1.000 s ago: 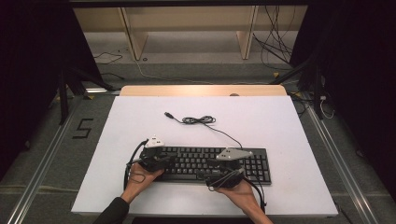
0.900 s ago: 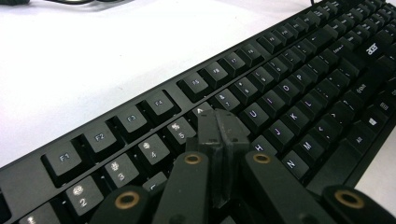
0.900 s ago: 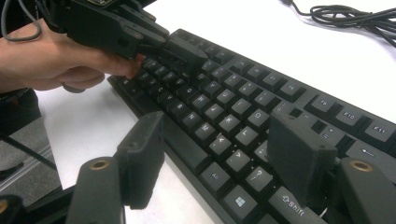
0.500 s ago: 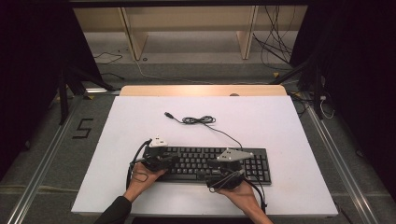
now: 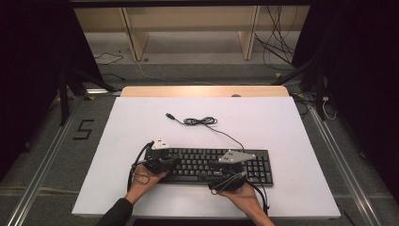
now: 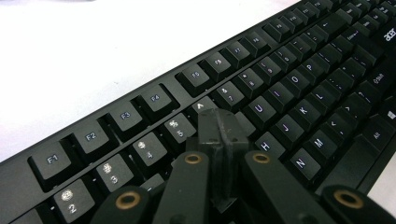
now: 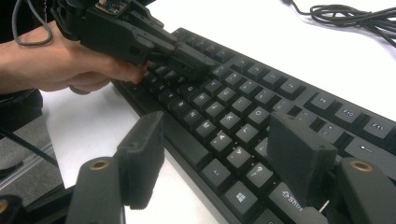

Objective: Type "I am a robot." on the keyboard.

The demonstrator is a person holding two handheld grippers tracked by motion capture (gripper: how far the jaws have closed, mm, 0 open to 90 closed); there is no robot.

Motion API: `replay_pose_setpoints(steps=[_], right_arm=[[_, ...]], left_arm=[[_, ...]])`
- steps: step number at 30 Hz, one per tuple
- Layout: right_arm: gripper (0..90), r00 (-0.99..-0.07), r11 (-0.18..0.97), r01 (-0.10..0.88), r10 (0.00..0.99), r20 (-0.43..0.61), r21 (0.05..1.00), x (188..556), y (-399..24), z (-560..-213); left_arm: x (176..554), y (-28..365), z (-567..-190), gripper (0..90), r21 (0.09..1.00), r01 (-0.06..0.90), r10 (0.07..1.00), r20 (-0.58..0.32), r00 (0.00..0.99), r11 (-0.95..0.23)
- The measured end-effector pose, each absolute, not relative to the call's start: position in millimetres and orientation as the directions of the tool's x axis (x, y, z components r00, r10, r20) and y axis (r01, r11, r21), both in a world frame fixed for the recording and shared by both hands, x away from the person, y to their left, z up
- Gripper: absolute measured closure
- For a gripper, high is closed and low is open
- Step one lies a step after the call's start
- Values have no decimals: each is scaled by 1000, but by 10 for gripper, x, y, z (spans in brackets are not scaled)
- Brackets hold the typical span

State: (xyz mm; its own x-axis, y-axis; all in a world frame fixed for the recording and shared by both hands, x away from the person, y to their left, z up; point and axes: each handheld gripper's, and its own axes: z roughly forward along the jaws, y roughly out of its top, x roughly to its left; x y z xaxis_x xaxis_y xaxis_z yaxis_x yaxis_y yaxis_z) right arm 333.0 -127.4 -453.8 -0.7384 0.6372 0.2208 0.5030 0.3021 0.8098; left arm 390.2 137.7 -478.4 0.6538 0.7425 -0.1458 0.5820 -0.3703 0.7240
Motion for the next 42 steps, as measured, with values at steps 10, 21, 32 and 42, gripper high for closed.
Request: replay_pose_setpoints(steps=[10,21,32,42], right_arm=[[378,-736,298,505,639,223,810,3337,-1282,-4531],[377,-734,298,504,642,221,811,3347,-1285,-4535],[386,-731,297,506,646,220,810,3362,-1286,-4542],[572,-715,309,516,669,203,799,3381,-1276,-4564]], left_arm=[[3888,1411,-4743,880,737,581,741,-165,651,-346],[3852,1467,-4670,832,758,577,732,-201,651,-305],[3764,1599,-4587,647,783,568,705,-254,662,-252],[3603,1738,-4536,475,811,554,690,-291,663,-190]])
